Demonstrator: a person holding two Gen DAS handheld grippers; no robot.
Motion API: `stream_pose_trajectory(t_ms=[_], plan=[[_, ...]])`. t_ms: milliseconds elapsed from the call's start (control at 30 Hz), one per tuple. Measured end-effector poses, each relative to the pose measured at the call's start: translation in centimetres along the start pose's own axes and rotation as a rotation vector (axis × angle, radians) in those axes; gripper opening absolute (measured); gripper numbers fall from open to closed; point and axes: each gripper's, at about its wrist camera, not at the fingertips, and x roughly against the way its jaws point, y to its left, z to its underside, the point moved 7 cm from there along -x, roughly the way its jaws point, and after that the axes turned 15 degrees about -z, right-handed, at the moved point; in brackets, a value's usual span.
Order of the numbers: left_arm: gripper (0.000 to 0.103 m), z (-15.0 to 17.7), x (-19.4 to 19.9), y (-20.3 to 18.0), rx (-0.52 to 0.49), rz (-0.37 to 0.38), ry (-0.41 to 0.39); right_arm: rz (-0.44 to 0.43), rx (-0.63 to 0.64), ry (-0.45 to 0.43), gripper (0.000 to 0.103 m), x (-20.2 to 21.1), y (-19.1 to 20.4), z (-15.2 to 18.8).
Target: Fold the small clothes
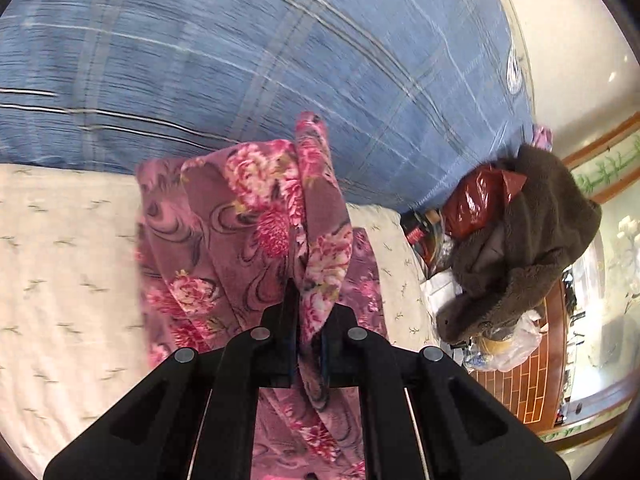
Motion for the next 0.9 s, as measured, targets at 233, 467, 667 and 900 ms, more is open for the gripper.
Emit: stream_pose_trajectory(t_ms=[233, 467, 667, 900], plan=[[0.006, 1.7, -6.7, -5.7, -0.103, -0.107, 0.083, -0.021, -0.201, -0.025, 0.007, 2.6, -5.5, 1.9], [0.006, 2.8, -12.1, -5.0, -0.063, -0.198, 0.168, -0.157, -0.522, -0.034, 0.015, 3.2, -10.9, 4.1], [0.006, 2.4, -10.7, -6.8, -0.068, -0.170, 0.141, -0.240, -0.550, -0.133, 0.006, 5.8, -10.9, 2.7], [0.007, 3.5, -12.5, -12.5, -0.152, -0.117, 0.151, -0.162, -0.677, -0.261, 0.006, 9.9, -15.3, 3.1]])
